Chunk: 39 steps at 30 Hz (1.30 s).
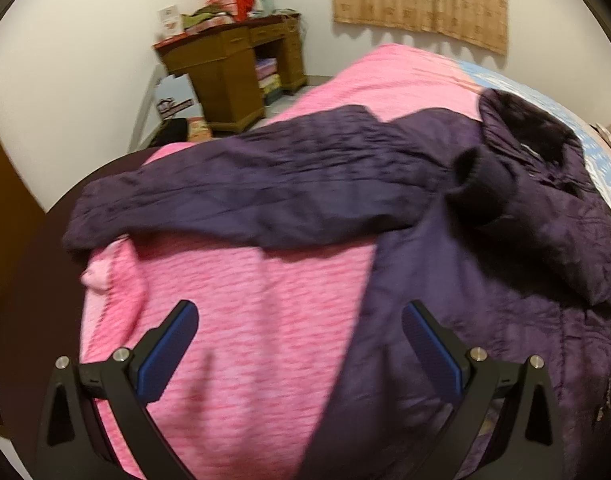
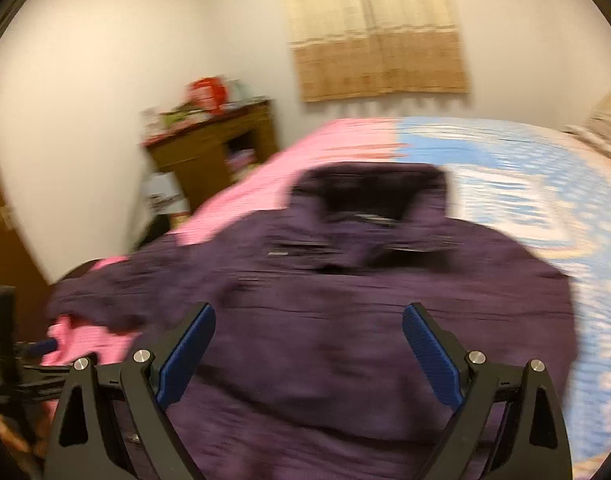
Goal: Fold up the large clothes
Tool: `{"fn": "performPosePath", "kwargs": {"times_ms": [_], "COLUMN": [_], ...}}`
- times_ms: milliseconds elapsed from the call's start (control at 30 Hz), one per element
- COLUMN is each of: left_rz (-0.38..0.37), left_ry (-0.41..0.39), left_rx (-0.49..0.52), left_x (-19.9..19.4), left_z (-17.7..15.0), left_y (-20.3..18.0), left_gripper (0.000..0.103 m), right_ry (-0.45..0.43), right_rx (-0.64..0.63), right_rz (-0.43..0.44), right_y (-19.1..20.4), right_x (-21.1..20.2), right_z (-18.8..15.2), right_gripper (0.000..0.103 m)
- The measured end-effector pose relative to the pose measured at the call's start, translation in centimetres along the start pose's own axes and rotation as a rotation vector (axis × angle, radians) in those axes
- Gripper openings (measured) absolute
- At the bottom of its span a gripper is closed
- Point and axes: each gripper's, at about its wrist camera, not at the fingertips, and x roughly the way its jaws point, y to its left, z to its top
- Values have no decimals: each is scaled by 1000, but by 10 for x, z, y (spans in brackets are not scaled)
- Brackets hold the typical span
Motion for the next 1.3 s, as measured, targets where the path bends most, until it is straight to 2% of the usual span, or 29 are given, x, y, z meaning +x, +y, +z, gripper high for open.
{"fn": "performPosePath", "kwargs": {"times_ms": [133, 200, 367, 433, 667, 800, 900, 1000, 1200, 1300], "left_rz": [-22, -26, -29, -41, -76, -43, -18, -52, -100, -166], "left_ry": [-43, -70, -116, -123, -148, -122, -72, -33, -52, 4], "left_rx": [79, 114, 179, 199, 203, 192, 177, 153, 104, 36], "left_x": [-6, -10, -12, -13, -8, 12, 34, 53, 49, 47], "left_z": [17, 25, 39, 41, 51, 57, 54, 45, 37, 36], "left_y": [-36, -52, -90, -102, -131, -140, -140, -135, -124, -106], "left_gripper": [103, 103, 103, 103, 103, 103, 103, 103, 103, 103], "right_ry": [4, 4, 92, 105, 99, 94, 90, 87, 85, 86], "right_rx": [86, 110, 105, 116, 101, 107, 106, 108, 108, 104], "right_rz": [-164, -199, -321, -325, -335, -324, -322, -311, -310, -307], "right_y": [-55, -73, -107, -114, -123, -126, -127, -125, -124, -117], "right_x": [-12, -16, 14, 22, 35, 36, 36, 36, 38, 38], "right_z": [-4, -8, -39, -46, -39, -37, -38, -39, -39, -41], "right_gripper": [95, 95, 95, 96, 99, 100, 101, 102, 102, 102]}}
